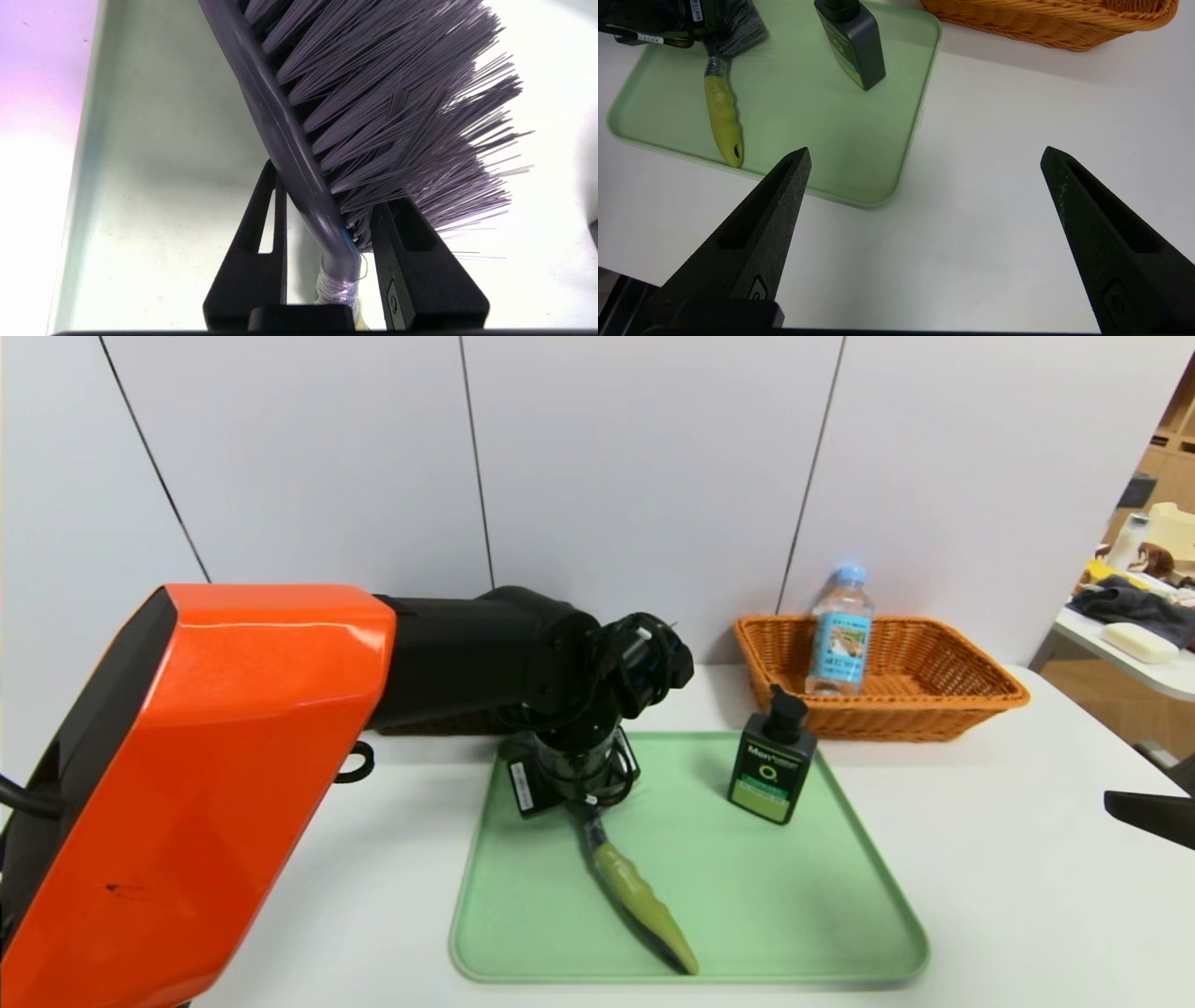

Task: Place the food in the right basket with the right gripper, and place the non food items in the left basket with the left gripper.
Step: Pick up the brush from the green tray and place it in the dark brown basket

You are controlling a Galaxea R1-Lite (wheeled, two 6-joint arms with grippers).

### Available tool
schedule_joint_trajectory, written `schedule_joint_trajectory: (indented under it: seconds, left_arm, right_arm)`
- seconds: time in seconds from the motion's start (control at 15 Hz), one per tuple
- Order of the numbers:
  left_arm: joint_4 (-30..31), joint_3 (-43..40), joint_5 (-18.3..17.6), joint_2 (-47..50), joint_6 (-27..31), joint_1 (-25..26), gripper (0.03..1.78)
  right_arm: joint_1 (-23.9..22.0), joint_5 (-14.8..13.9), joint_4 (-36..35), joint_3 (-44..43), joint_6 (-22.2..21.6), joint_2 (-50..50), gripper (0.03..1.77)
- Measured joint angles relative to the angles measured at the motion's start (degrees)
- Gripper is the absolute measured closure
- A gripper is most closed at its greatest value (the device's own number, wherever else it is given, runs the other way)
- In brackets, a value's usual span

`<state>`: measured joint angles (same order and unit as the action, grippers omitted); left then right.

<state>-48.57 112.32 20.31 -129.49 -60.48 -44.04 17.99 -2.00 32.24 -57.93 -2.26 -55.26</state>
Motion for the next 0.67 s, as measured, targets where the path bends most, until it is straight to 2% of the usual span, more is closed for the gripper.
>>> schedule_joint_trajectory:
  seconds: [0.4, 0.67]
  left_arm:
    - [-2.6, -1.4, -0.5, 3.6, 0.0, -0.3, 1.38]
    - [-4.9, -1.5, -3.7, 5.8, -1.2, -1.7, 1.41]
  right_arm:
    - [0.0, 0.2, -0.5, 0.4, 0.0, -0.2, 0.1]
    - [0.0, 0.5, -1.0, 0.3, 0.0, -0.5, 0.1]
